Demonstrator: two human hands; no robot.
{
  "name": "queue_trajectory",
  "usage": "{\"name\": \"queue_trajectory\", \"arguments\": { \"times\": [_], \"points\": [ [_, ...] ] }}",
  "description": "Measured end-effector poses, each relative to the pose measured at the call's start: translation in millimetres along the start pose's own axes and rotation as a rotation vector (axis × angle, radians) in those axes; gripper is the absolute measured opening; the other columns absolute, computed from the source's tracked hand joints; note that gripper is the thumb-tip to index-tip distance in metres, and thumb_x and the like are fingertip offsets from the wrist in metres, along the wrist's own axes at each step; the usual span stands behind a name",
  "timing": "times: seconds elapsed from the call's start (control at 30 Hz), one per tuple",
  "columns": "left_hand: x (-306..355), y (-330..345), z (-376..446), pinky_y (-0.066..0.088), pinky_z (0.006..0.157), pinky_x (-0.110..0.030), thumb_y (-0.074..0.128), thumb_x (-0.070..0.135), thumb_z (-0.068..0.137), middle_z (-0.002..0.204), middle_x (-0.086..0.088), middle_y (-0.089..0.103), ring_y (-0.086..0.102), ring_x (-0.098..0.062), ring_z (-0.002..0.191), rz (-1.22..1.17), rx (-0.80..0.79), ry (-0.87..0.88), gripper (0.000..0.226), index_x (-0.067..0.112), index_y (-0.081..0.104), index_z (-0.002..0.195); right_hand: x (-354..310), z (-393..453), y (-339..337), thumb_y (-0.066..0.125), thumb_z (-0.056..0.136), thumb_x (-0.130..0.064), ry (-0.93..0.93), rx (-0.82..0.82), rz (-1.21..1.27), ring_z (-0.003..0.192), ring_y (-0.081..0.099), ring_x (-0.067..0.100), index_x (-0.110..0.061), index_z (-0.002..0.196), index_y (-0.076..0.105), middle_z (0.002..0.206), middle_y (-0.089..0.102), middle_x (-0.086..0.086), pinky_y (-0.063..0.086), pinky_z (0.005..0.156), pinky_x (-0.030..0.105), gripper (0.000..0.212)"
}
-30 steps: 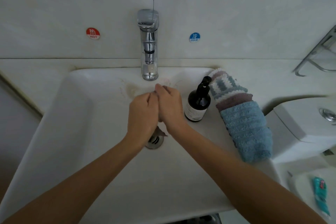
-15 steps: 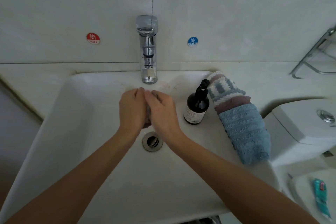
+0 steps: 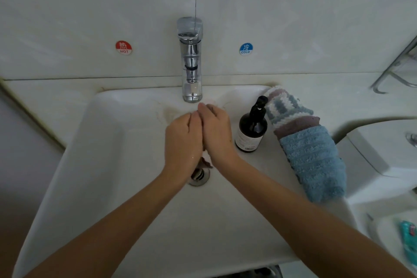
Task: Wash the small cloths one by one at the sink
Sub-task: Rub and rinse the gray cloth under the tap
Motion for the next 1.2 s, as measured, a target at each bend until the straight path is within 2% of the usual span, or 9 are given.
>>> {"name": "queue_trajectory", "arguments": {
  "times": [0.07, 0.3, 0.47, 0.57, 0.73, 0.83, 0.93, 1.13, 1.2],
  "points": [
    [-16.2, -4.4, 20.4, 0.039, 0.051, -0.039, 0.043, 0.014, 0.098, 0.051, -0.003, 0.046, 0.044, -0.018, 0.049, -0.04, 0.035, -0.104, 0.044, 0.015, 0.044, 0.054, -0.3, -15.7, 7.0, 0.05, 0.097, -0.03, -0.081, -0.047, -0.063, 0.058, 0.048, 0.021, -0.016, 0.059, 0.044, 0.056, 0.045, 0.003, 0.047, 0.057, 0.041, 0.04],
    [3.2, -0.9, -5.0, 0.037, 0.042, -0.019, 0.043, 0.015, 0.099, 0.049, 0.001, 0.05, 0.049, -0.007, 0.041, 0.03, 0.006, 0.008, 0.043, 0.013, 0.05, 0.057, 7.6, 7.9, -1.3, 0.05, 0.098, -0.019, 0.067, 0.026, -0.032, 0.061, 0.045, 0.02, -0.015, 0.059, 0.045, 0.056, 0.045, 0.004, 0.038, 0.061, 0.036, 0.039],
    [-25.6, -8.5, 24.3, 0.033, 0.049, -0.033, 0.043, 0.011, 0.096, 0.047, -0.003, 0.041, 0.038, -0.018, 0.044, -0.034, 0.054, -0.155, 0.043, 0.012, 0.042, 0.053, 4.0, -20.2, 12.2, 0.051, 0.096, -0.026, -0.064, -0.09, -0.067, 0.052, 0.046, 0.024, -0.019, 0.055, 0.044, 0.049, 0.043, 0.001, 0.048, 0.054, 0.045, 0.042],
    [-10.2, -4.2, -0.7, 0.037, 0.038, -0.028, 0.042, 0.015, 0.099, 0.046, 0.002, 0.048, 0.048, -0.011, 0.039, 0.027, 0.022, -0.047, 0.044, 0.016, 0.049, 0.055, 6.4, 0.2, 5.4, 0.051, 0.097, -0.02, 0.031, 0.0, -0.027, 0.057, 0.041, 0.018, -0.019, 0.056, 0.041, 0.051, 0.04, -0.002, 0.035, 0.057, 0.037, 0.042],
    [-11.3, -7.7, 14.3, 0.036, 0.048, -0.028, 0.043, 0.014, 0.1, 0.048, -0.001, 0.046, 0.044, -0.011, 0.044, 0.016, 0.036, -0.051, 0.046, 0.015, 0.045, 0.054, 3.1, -14.8, 6.3, 0.051, 0.098, -0.025, 0.001, -0.059, -0.007, 0.057, 0.049, 0.02, -0.011, 0.062, 0.049, 0.053, 0.046, 0.0, 0.046, 0.056, 0.04, 0.039],
    [-21.5, -8.7, 14.3, 0.033, 0.045, -0.031, 0.042, 0.017, 0.099, 0.046, -0.003, 0.044, 0.042, -0.018, 0.043, -0.045, 0.027, -0.105, 0.046, 0.012, 0.043, 0.054, 3.5, -14.2, 9.1, 0.051, 0.099, -0.019, -0.027, -0.102, -0.008, 0.047, 0.042, 0.017, -0.014, 0.057, 0.043, 0.045, 0.04, -0.004, 0.04, 0.051, 0.03, 0.043],
    [-1.2, -0.9, -7.6, 0.038, 0.043, -0.024, 0.043, 0.014, 0.1, 0.045, 0.004, 0.048, 0.046, -0.008, 0.041, 0.001, -0.016, 0.047, 0.044, 0.014, 0.049, 0.056, 3.9, 2.0, 0.0, 0.05, 0.1, -0.019, 0.077, -0.048, 0.046, 0.043, 0.041, 0.012, -0.014, 0.062, 0.046, 0.048, 0.043, -0.002, 0.034, 0.044, 0.024, 0.039],
    [-8.0, -9.7, 18.9, 0.036, 0.046, -0.021, 0.043, 0.019, 0.102, 0.052, 0.0, 0.045, 0.041, -0.005, 0.043, 0.019, -0.045, 0.047, 0.044, 0.016, 0.045, 0.058, -2.6, -19.0, 2.1, 0.054, 0.098, -0.028, -0.068, -0.153, -0.025, 0.054, 0.045, 0.029, -0.01, 0.061, 0.045, 0.056, 0.041, 0.007, 0.046, 0.055, 0.046, 0.043],
    [-6.2, -15.2, 23.6, 0.038, 0.042, -0.019, 0.043, 0.023, 0.102, 0.055, -0.002, 0.045, 0.043, -0.004, 0.041, 0.032, -0.122, 0.061, 0.042, 0.012, 0.047, 0.062, -13.5, -17.3, 0.1, 0.055, 0.099, -0.027, -0.115, -0.182, -0.05, 0.05, 0.045, 0.026, -0.012, 0.06, 0.042, 0.052, 0.04, 0.001, 0.048, 0.051, 0.04, 0.044]
  ]
}}
Point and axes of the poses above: each hand's wrist, its own z-axis towards the middle knuckle, its own y-axis out of the palm, x = y × z, the point moved 6 cm from there along z, towards the middle knuckle
